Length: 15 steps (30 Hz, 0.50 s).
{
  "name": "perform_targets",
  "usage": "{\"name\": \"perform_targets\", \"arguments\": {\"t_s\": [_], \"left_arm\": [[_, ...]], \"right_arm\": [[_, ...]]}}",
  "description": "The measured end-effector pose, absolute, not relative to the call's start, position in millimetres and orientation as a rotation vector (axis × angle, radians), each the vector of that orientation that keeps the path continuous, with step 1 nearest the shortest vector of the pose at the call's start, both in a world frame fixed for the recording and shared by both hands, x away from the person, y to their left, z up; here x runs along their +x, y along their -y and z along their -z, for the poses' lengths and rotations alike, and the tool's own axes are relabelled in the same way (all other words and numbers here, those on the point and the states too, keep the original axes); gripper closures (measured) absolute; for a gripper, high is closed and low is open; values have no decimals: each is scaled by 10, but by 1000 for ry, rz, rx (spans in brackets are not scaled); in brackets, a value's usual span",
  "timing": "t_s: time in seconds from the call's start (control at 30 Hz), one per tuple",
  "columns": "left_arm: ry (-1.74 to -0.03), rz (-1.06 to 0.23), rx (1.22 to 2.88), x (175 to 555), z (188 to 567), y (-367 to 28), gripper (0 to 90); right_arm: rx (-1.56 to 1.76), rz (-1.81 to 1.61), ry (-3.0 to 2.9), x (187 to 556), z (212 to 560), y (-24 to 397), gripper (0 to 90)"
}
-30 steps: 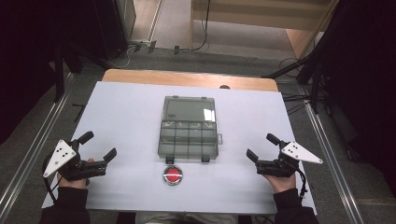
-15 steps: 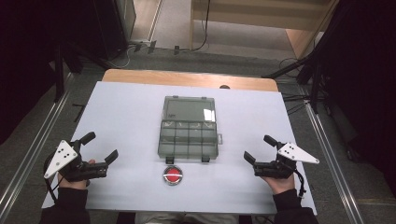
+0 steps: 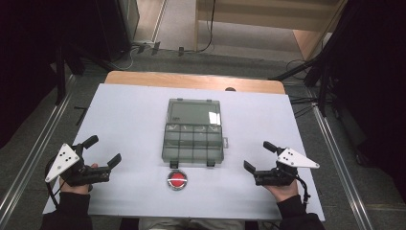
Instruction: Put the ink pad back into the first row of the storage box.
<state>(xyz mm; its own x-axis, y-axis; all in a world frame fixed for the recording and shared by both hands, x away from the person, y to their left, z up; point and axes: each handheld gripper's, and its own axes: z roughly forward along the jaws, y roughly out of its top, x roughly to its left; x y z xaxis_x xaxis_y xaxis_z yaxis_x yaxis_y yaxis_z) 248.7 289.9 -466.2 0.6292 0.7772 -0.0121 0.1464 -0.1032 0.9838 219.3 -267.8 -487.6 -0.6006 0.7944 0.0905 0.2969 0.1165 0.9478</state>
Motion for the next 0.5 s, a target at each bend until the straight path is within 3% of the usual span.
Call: {"name": "perform_targets", "arguments": {"t_s": [0.5], "left_arm": [[-773,-644,1628,2494,4663,-2886,0]], "right_arm": [[1007,-1508,-2115,2225,4920,2429,0]]}}
